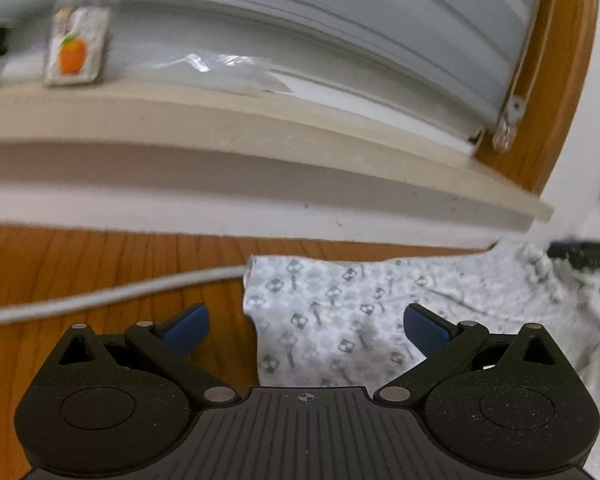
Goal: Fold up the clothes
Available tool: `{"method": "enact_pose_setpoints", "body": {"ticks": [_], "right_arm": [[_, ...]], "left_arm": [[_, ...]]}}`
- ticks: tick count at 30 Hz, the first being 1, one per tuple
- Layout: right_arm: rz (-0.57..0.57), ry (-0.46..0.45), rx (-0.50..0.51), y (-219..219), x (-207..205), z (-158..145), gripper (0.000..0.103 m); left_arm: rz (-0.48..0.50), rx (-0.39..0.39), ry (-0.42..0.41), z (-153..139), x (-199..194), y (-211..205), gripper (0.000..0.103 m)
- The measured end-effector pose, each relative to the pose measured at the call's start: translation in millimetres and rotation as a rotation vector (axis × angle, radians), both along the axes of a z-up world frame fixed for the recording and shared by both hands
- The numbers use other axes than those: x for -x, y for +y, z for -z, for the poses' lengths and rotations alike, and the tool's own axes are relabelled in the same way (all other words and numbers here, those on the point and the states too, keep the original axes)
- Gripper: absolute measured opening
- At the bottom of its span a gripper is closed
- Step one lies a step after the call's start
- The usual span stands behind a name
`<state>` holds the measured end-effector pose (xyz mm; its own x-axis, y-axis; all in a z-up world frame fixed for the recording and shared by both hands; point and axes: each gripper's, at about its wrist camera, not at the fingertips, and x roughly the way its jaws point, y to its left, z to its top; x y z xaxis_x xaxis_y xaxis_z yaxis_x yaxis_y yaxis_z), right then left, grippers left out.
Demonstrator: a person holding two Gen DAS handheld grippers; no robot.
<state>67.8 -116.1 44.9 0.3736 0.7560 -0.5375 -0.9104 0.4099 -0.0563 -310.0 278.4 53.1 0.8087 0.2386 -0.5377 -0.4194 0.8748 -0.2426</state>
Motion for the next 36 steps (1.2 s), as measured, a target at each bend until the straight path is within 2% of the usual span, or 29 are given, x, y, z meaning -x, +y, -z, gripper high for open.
{"method": "enact_pose_setpoints", "body": {"ticks": [2, 4, 6, 7, 8, 11, 13, 14, 15, 16, 18, 24, 29, 33, 36], "right_arm": [[-0.013, 0.028, 0.022, 16, 2, 4, 0.050], [-0.010, 0.036, 0.042, 26, 1, 8, 0.050], [0.000, 0.047, 0.058, 29, -4, 11, 0.038], [0.004, 0.047, 0.063, 30, -6, 11, 0.016], [0.011, 0.016, 0.048, 27, -5, 9, 0.012], [0.094, -0.178, -0.058, 7, 11, -3, 0.010], [0.079, -0.145, -0.036, 5, 12, -1, 0.017], [0.070, -0.125, -0.019, 4, 13, 0, 0.026], [0.070, -0.139, -0.016, 2, 17, 0, 0.032], [0.068, -0.149, -0.016, -1, 21, 0, 0.044], [0.061, -0.140, -0.032, -13, 29, -5, 0.045], [-0.031, 0.003, -0.086, -56, 47, -12, 0.053], [0.000, 0.081, -0.100, -76, 49, 3, 0.059], [0.029, 0.142, -0.110, -92, 48, 16, 0.059], [0.044, 0.203, -0.118, -98, 43, 21, 0.061]], "left_arm": [[0.011, 0.003, 0.006, -2, -6, 7, 0.103], [0.018, 0.018, 0.011, -4, -10, 13, 0.103], [0.027, 0.023, 0.007, -2, -13, 15, 0.103], [0.030, 0.020, 0.009, 1, -14, 14, 0.103], [0.031, 0.013, 0.016, 3, -15, 12, 0.103], [0.038, -0.017, 0.041, 5, -18, 5, 0.103], [0.040, -0.039, 0.044, 2, -18, -2, 0.103], [0.044, -0.041, 0.037, -2, -18, -6, 0.103], [0.057, -0.039, 0.026, -6, -19, -12, 0.103], [0.074, -0.036, 0.017, -11, -21, -19, 0.103], [0.110, -0.042, 0.000, -20, -27, -39, 0.103], [0.212, 0.012, -0.026, -31, -73, -111, 0.103], [0.242, 0.045, 0.030, -10, -103, -154, 0.103], [0.251, 0.036, 0.086, 7, -104, -164, 0.103], [0.243, 0.035, 0.075, 15, -95, -165, 0.103]]}}
